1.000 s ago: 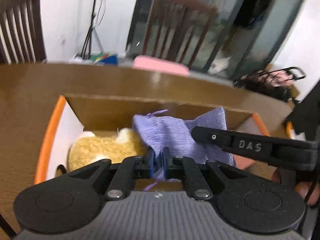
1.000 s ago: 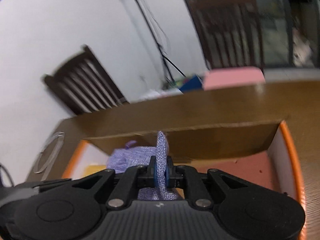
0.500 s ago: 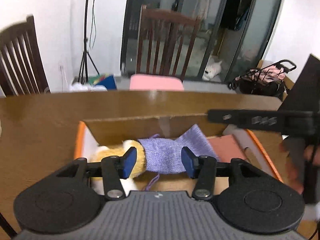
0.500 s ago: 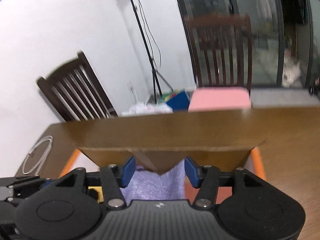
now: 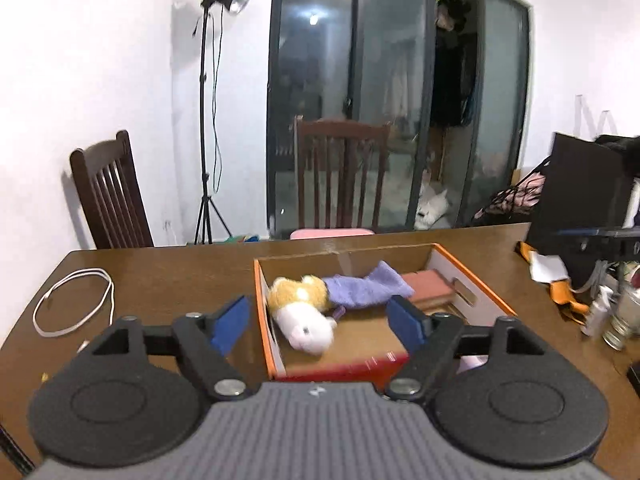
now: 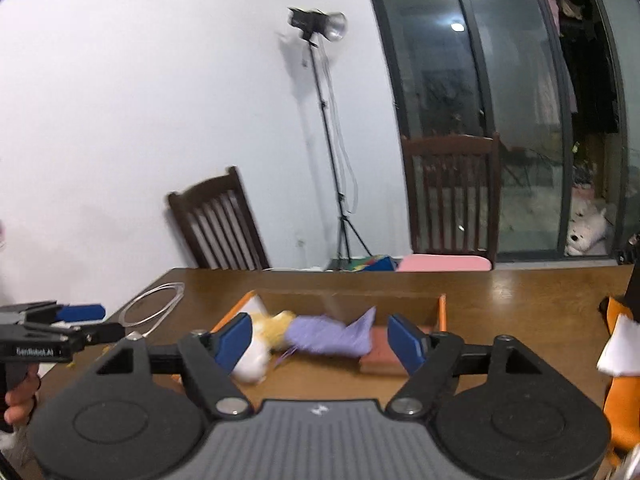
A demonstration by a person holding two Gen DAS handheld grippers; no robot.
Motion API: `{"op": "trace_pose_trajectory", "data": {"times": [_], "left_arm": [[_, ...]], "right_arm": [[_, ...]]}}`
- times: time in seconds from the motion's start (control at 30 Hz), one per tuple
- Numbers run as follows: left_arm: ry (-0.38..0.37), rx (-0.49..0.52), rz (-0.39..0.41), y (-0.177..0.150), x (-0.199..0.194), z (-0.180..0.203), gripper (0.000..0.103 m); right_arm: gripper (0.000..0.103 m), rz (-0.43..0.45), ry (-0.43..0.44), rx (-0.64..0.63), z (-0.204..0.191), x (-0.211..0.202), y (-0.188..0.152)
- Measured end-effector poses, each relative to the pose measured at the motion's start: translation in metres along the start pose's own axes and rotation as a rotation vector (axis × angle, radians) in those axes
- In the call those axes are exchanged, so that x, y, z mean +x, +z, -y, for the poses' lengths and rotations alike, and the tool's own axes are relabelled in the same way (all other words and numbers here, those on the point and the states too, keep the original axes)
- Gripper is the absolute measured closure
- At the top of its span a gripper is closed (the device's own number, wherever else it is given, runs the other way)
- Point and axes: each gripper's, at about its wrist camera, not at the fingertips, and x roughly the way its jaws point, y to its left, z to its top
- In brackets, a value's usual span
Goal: Organize soft objects
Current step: 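Move both tools back from the box toward the items on the table, then reach the left gripper to the lavender fuzzy towel and grasp it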
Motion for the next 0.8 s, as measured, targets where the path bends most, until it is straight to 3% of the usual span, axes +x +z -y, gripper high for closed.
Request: {"op": "trace_pose_trajectory", "data": {"times": [0.23,0.37,0.47,0.6,0.67,0.8], "left_arm": [[0.007,0.010,0.070,-0.092,-0.065,0.039,0.014],[0.004,-0.039,0.016,-0.145,-0.075,0.055,0.014],[-0.040,-0.076,-0.065,-0.163,-0.070,0.062,0.014],[-0.055,-0.065,-0.065,-0.153,-0.057,0.071,0.014],[-0.112,-0.078,-0.042,-0.142,-0.045,0.077,0.014],[-0.222,-0.056,-0.001,-0.117,-0.010,0.098,0.015]], "right_arm": [[0.020,0.046,-0.028,-0.084,-0.035,-0.056,-0.110],[0.020,0.018,-0.035,-0.038,-0.048,-0.076,-0.174],[0.020,-0.044,-0.006,0.004,-0.051,-0.088,-0.207],[0.020,-0.023,-0.021,0.039,-0.038,-0.093,-0.207],[0.021,0.007,-0.029,0.107,-0.021,-0.089,-0.199],[0.036,-0.015,-0.040,0.204,0.011,-0.062,-0.177]]}}
